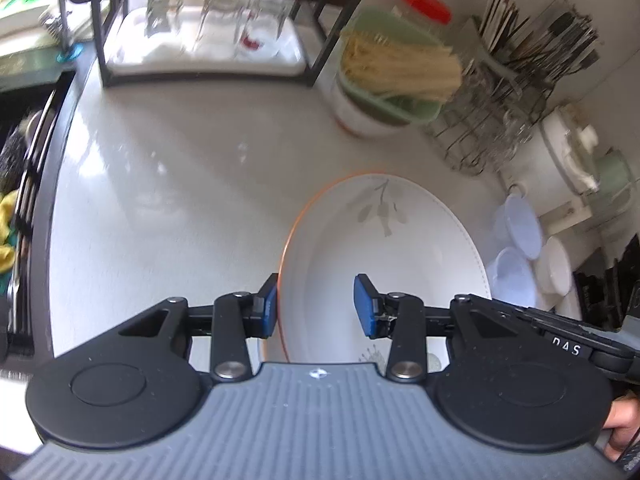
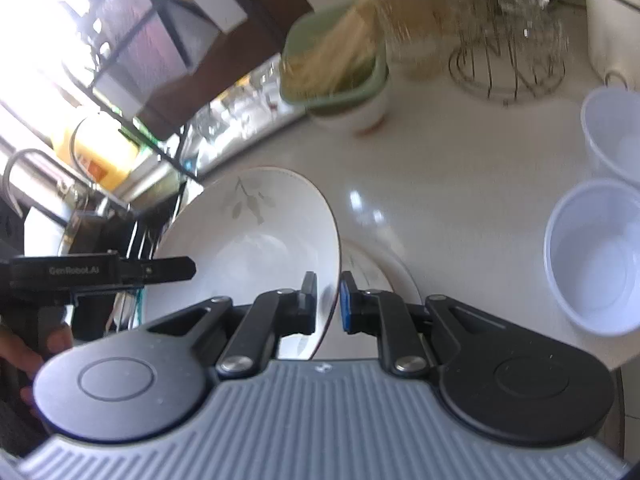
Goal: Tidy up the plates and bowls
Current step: 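Lift the second leaf plate with both grippers and carry it over the stack, then lower the second leaf plate onto the stack and open both grippers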
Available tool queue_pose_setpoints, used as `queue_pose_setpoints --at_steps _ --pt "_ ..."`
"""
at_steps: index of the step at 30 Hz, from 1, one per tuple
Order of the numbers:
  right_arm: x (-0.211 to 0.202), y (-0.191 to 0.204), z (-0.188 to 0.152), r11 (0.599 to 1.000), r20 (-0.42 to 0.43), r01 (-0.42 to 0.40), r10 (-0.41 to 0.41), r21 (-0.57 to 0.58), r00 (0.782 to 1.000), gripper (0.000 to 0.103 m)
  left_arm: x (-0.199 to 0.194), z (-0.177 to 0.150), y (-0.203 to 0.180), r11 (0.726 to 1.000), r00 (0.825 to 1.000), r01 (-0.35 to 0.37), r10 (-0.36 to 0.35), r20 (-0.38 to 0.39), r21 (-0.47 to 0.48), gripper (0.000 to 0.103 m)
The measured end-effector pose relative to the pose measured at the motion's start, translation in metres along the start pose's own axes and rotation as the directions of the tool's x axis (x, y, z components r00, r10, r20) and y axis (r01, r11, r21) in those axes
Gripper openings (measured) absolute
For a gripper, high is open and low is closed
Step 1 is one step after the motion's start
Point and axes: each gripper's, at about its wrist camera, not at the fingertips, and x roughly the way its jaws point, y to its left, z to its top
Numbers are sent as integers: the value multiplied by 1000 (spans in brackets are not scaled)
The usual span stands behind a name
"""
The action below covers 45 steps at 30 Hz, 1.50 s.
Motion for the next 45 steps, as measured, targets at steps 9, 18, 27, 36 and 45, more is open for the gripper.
queue_pose_setpoints --at_steps 9,18,27,36,45 --pt "19 -9 -24 999 -49 34 -34 11 998 15 27 -16 -9 995 996 -81 83 -40 55 44" --pt "25 -13 -28 998 -45 64 -65 -25 997 15 45 -17 -14 990 988 -135 138 -69 52 44" --pt "26 -15 -28 997 -6 67 -67 -41 998 15 59 -18 -26 962 967 -236 247 -68 134 44" --pt "18 -14 -30 997 32 67 -66 -33 997 17 64 -22 -29 962 960 -268 272 -64 59 44" --pt "5 -19 -25 995 75 85 -80 -54 994 16 68 -18 -44 946 950 -308 312 -24 103 44"
